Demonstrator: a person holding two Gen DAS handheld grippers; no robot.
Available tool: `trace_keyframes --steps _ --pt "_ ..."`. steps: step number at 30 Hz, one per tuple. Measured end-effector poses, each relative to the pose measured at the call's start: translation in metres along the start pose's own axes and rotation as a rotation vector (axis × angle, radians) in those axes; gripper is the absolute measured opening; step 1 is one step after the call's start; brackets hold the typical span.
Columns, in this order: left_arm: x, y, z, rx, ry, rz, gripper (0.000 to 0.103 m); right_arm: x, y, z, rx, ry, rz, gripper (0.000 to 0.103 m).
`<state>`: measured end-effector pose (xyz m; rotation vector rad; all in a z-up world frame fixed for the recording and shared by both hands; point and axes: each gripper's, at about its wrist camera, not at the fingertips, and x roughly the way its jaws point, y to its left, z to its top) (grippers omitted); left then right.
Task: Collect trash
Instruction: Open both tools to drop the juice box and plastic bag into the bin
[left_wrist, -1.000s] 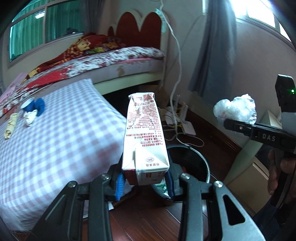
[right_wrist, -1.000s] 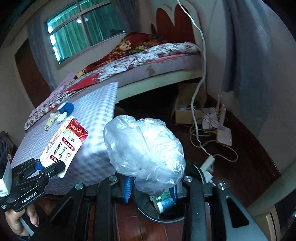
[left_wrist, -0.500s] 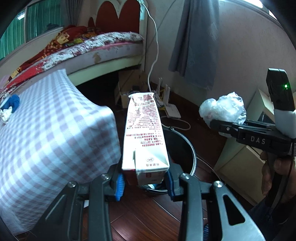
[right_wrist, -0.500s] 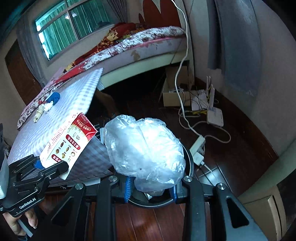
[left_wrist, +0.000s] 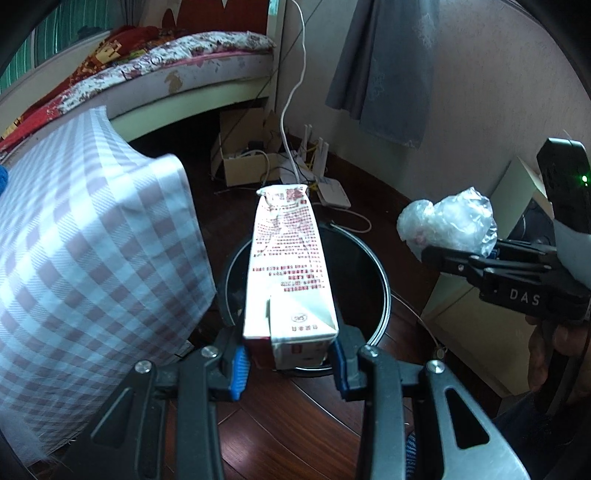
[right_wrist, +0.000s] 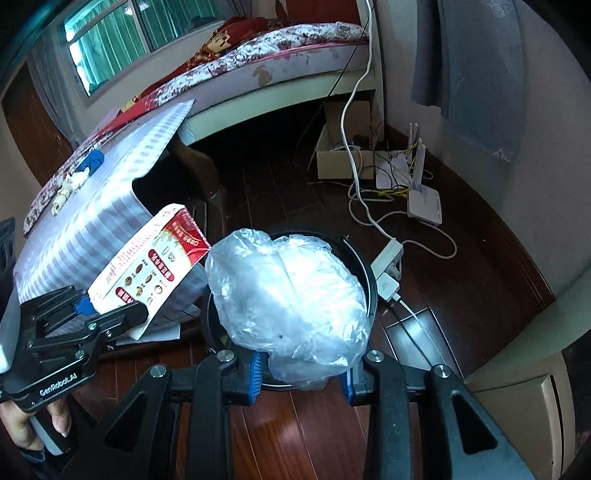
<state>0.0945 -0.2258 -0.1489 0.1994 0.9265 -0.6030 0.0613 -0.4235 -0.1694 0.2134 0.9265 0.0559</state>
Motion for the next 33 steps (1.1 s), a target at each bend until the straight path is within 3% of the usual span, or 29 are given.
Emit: trace_keyframes --steps 15,23,24,25,26,27,28,30,31,33 --pt "0.053 0.013 0.009 -0.052 0.098 -0.037 0.038 0.078 0.011 0.009 -0.131 0.14 -0.017 0.034" --pt "0.07 0.017 0.007 -0.066 0.134 -0.05 0.038 0.095 0.019 0.012 -0.169 0.17 -0.013 0.035" --pt "0.071 0.018 0.008 -0.068 0.135 -0.056 0.038 0.097 0.02 0.012 -0.179 0.169 -0.026 0.04" --pt "0.073 0.018 0.008 -0.072 0.137 -0.062 0.04 0.1 0.021 0.011 -0.198 0.167 -0.07 0.062" --pt "0.073 0.019 0.008 -0.083 0.135 -0.055 0.044 0.101 0.02 0.009 -0.204 0.167 -0.108 0.077" --pt "0.073 0.021 0.007 -0.092 0.134 -0.037 0.063 0.102 0.017 0.007 -0.198 0.165 -0.149 0.094" --pt "0.071 0.024 0.004 -0.099 0.129 -0.013 0.079 0.1 0.012 0.005 -0.19 0.151 -0.17 0.094" --pt "0.065 0.028 -0.001 -0.108 0.107 0.045 0.096 0.097 0.0 0.001 -0.149 0.151 -0.202 0.096" --pt "0.064 0.03 -0.003 -0.114 0.106 0.051 0.099 0.097 -0.006 0.001 -0.126 0.159 -0.213 0.102" --pt "0.063 0.037 -0.01 -0.134 0.105 0.078 0.099 0.093 -0.012 0.001 -0.102 0.15 -0.234 0.102"
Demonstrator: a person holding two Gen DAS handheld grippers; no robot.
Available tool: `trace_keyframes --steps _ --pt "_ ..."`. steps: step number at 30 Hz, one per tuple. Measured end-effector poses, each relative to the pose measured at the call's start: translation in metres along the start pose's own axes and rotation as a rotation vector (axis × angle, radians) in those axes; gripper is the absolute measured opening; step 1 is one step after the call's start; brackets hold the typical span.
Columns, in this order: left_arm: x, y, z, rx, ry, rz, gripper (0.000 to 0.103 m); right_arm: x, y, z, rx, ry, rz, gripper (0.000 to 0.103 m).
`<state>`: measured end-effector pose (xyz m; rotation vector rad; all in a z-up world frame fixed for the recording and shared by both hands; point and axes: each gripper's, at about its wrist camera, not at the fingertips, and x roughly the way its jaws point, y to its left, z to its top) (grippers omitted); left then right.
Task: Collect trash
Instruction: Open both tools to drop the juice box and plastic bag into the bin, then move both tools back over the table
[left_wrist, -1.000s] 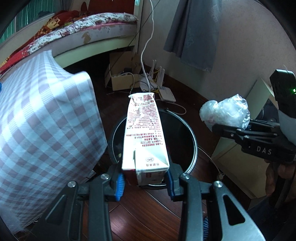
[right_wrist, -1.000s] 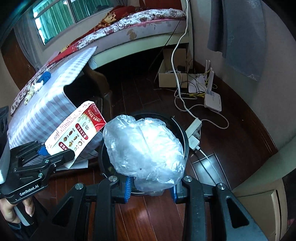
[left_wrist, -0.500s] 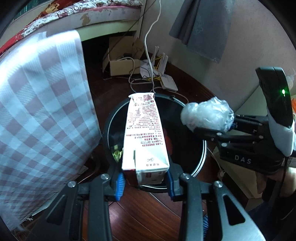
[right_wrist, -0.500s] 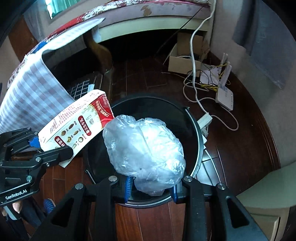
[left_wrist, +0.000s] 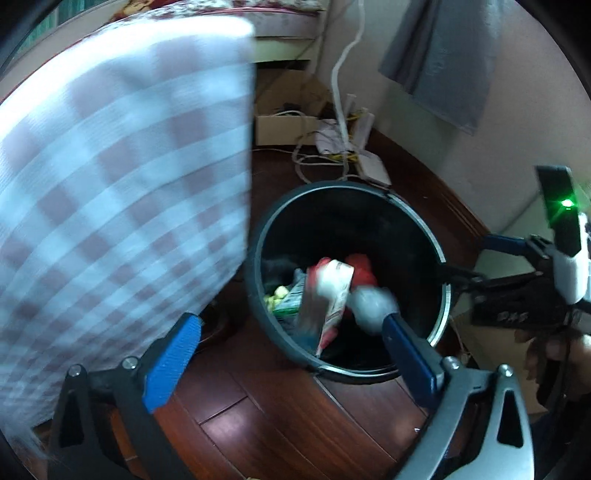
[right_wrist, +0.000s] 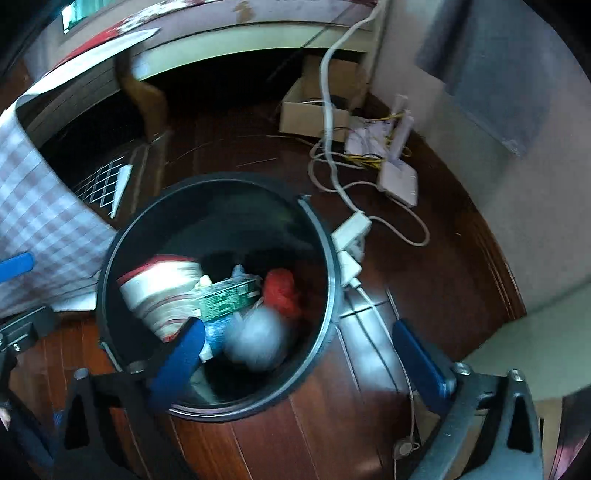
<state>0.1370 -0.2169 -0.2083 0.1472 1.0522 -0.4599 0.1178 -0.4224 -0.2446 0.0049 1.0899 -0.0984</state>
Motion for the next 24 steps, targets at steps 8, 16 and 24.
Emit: trace_keyframes --steps 8,16,24 --pt "-0.017 0.012 -0.014 -0.033 -0.032 0.058 0.1 -0.019 0.012 -0.004 0.005 -0.028 -0.005 0.102" --pt "-0.035 0.014 -0.015 -0.022 -0.059 0.061 0.1 -0.042 0.025 -0.006 0.026 -0.057 0.026 0.102" --pt "-0.059 0.023 -0.022 -0.03 -0.09 0.082 0.1 -0.071 0.036 -0.005 0.063 -0.108 0.053 0.102"
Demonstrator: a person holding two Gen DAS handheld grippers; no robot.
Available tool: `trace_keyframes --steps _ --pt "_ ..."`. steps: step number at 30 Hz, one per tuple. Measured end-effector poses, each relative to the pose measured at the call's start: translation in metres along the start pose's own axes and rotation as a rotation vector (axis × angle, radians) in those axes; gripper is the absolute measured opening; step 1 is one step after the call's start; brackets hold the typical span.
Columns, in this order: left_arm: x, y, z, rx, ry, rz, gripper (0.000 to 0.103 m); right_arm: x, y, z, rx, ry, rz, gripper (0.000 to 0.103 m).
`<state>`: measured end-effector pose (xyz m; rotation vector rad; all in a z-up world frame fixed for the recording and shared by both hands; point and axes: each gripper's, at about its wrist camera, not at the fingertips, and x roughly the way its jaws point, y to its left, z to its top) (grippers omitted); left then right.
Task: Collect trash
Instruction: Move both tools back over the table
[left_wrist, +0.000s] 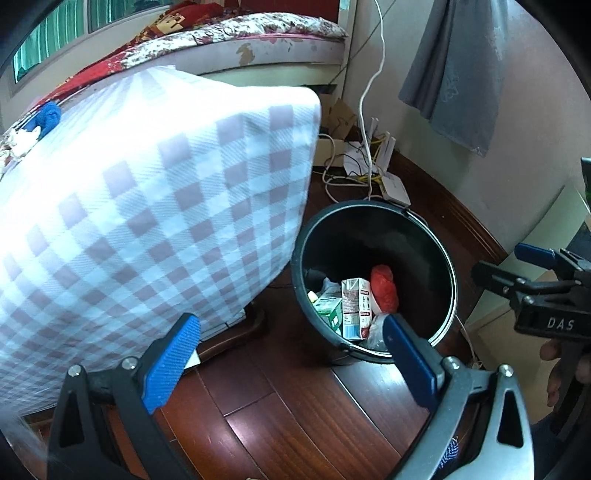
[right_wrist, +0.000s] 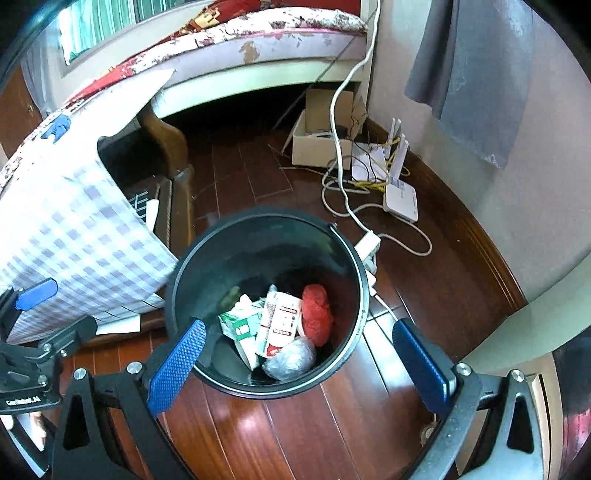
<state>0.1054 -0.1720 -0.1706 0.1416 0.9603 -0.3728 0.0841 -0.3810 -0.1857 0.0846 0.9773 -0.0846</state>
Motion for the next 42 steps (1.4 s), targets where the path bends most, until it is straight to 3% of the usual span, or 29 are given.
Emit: trace_keyframes --steps 10,19,24,29,37,39,42 --pt "-0.038 0.023 0.0 -0.034 -0.058 0.036 0.1 -0.027 0.032 0.012 -0.032 -0.065 0.041 0.102" --pt "-0.08 0.053 0.01 -0.071 -0.142 0.075 0.1 -0.06 0.061 0.032 -0.041 -0.202 0.088 0.102" --pt "-0.101 0.083 0.018 -0.101 -0.193 0.129 0.1 -0.074 0.082 0.047 -0.062 -0.275 0.131 0.102" --pt "-0.118 0.122 0.029 -0.143 -0.218 0.21 0.1 -0.08 0.102 0.071 -0.034 -0.279 0.202 0.102" --pt "-0.17 0.207 0.058 -0.245 -0.287 0.338 0.1 -0.093 0.183 0.127 -0.138 -0.323 0.321 0.102" --pt "-0.179 0.23 0.062 -0.266 -0.3 0.365 0.1 -0.091 0.217 0.143 -0.207 -0.3 0.381 0.102" --pt "-0.181 0.27 0.064 -0.298 -0.318 0.4 0.1 -0.082 0.264 0.157 -0.293 -0.269 0.387 0.102"
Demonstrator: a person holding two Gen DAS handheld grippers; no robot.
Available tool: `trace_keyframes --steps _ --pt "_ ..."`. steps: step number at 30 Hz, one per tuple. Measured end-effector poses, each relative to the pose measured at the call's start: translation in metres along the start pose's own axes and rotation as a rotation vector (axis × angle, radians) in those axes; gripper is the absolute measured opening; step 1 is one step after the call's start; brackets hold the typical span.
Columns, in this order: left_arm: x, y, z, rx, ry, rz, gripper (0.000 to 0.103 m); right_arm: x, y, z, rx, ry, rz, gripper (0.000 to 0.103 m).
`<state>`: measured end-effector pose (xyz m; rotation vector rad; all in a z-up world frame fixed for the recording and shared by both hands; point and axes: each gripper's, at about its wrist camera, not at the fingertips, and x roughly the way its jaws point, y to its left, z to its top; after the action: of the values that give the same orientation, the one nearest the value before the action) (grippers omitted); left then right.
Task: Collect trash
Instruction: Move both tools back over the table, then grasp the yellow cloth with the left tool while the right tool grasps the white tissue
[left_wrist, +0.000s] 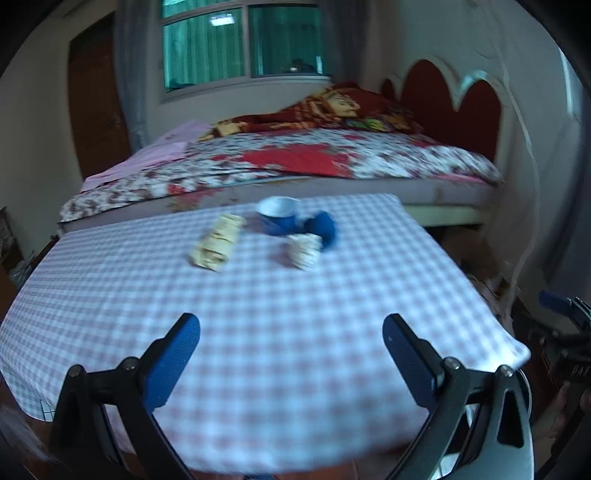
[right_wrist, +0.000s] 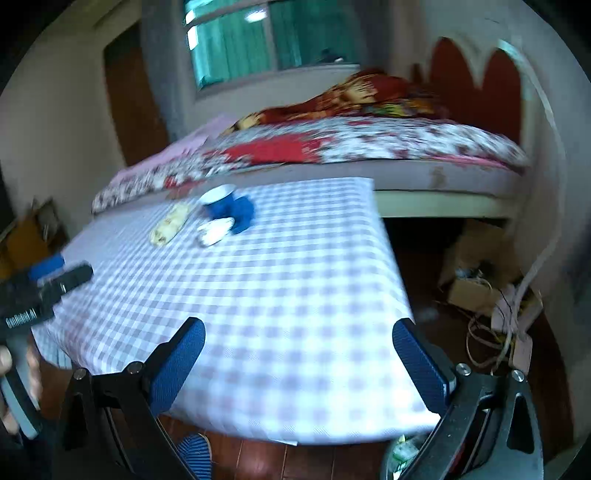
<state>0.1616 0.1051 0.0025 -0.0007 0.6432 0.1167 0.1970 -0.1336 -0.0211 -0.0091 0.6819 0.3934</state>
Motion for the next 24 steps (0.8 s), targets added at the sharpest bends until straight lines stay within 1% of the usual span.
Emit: trace_keyframes --steps 2,4,6,8,9,10,14,15,17,18,20,21,22,23,24 --pt "0.015 0.029 0.008 -0.024 -0.006 0.022 0.1 0.023 0.023 0.014 -0.043 0.009 0.029 0.102" --pt "0.027 0.045 0.011 -0.034 -0.008 0.033 0.099 0.05 0.048 0.03 -0.091 0.018 0.043 0.102" --pt "0.052 0.066 0.015 -0.033 0.002 0.046 0.097 0.074 0.066 0.04 -0.112 0.026 0.061 0.101" --pt "0.078 0.078 0.019 -0.021 0.016 0.041 0.09 0.1 0.081 0.052 -0.115 0.041 0.086 0.094" --pt "0.087 0.083 0.022 -0.015 0.024 0.041 0.083 0.121 0.09 0.059 -0.116 0.059 0.1 0.087" --pt "0.107 0.089 0.025 -0.008 0.038 0.048 0.081 0.136 0.097 0.063 -0.117 0.073 0.109 0.081" --pt "0.165 0.107 0.033 -0.039 0.074 0.042 0.081 0.192 0.121 0.077 -0.144 0.122 0.125 0.077" --pt "0.174 0.107 0.034 -0.041 0.082 0.043 0.081 0.207 0.125 0.08 -0.148 0.138 0.132 0.074" --pt "0.2 0.11 0.036 -0.035 0.114 0.045 0.081 0.23 0.134 0.084 -0.153 0.163 0.139 0.067" --pt "0.211 0.111 0.038 -0.027 0.128 0.045 0.081 0.242 0.137 0.086 -0.152 0.18 0.141 0.062" --pt "0.225 0.111 0.043 -0.011 0.137 0.052 0.081 0.26 0.141 0.089 -0.144 0.2 0.147 0.057" --pt "0.231 0.112 0.046 -0.014 0.144 0.044 0.081 0.266 0.142 0.091 -0.144 0.203 0.147 0.051" --pt "0.237 0.114 0.049 -0.019 0.152 0.033 0.081 0.272 0.143 0.093 -0.147 0.206 0.141 0.043" --pt "0.246 0.113 0.052 -0.017 0.173 0.028 0.08 0.276 0.143 0.094 -0.148 0.215 0.138 0.039" --pt "0.251 0.112 0.055 -0.012 0.188 0.024 0.077 0.281 0.142 0.095 -0.144 0.227 0.147 0.038"
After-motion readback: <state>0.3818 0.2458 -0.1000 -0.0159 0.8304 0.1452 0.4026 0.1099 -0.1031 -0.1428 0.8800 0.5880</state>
